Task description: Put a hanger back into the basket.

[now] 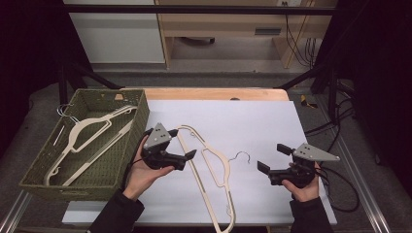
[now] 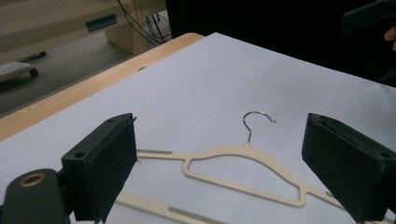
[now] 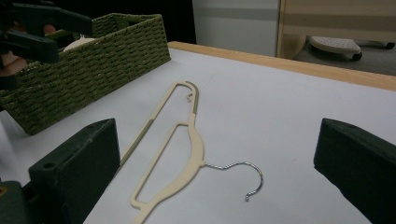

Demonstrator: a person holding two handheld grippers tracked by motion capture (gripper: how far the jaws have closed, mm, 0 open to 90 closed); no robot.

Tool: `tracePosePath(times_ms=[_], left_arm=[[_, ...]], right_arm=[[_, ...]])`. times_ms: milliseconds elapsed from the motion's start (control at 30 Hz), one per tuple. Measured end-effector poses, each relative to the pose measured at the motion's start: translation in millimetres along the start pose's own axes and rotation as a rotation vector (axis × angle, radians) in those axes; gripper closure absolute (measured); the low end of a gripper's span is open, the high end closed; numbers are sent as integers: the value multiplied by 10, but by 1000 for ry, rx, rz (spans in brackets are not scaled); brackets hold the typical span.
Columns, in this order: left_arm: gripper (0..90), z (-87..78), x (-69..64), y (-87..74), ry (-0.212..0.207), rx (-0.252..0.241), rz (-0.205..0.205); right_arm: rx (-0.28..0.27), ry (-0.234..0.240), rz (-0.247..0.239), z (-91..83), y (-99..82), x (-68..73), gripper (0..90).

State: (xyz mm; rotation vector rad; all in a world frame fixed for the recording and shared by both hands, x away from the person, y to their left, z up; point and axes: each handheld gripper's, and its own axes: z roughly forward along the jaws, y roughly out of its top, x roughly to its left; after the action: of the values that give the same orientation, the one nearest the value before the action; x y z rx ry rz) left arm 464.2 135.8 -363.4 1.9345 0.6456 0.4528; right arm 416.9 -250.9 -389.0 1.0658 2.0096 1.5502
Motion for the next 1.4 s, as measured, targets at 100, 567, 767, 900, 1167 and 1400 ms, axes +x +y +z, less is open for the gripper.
tracePosePath(times_ms=[100, 567, 767, 900, 1167, 1400], left_arm=[[106, 139, -25, -6, -21, 17, -6], [107, 703, -116, -2, -80, 83, 8], [125, 957, -160, 13, -101, 122, 16], [157, 1155, -208, -10, -117, 162, 23], [216, 1465, -321, -64, -137, 226, 58], [349, 1650, -353, -140, -160, 286, 88]], right_arm=[[2, 1, 1, -11, 0, 1, 13], [8, 3, -16, -24, -10, 6, 19], [-2, 9, -12, -51, -1, -5, 21], [-2, 11, -16, -65, 3, -12, 23], [-9, 14, -9, -69, 7, -12, 25], [-11, 17, -5, -77, 9, -14, 28]])
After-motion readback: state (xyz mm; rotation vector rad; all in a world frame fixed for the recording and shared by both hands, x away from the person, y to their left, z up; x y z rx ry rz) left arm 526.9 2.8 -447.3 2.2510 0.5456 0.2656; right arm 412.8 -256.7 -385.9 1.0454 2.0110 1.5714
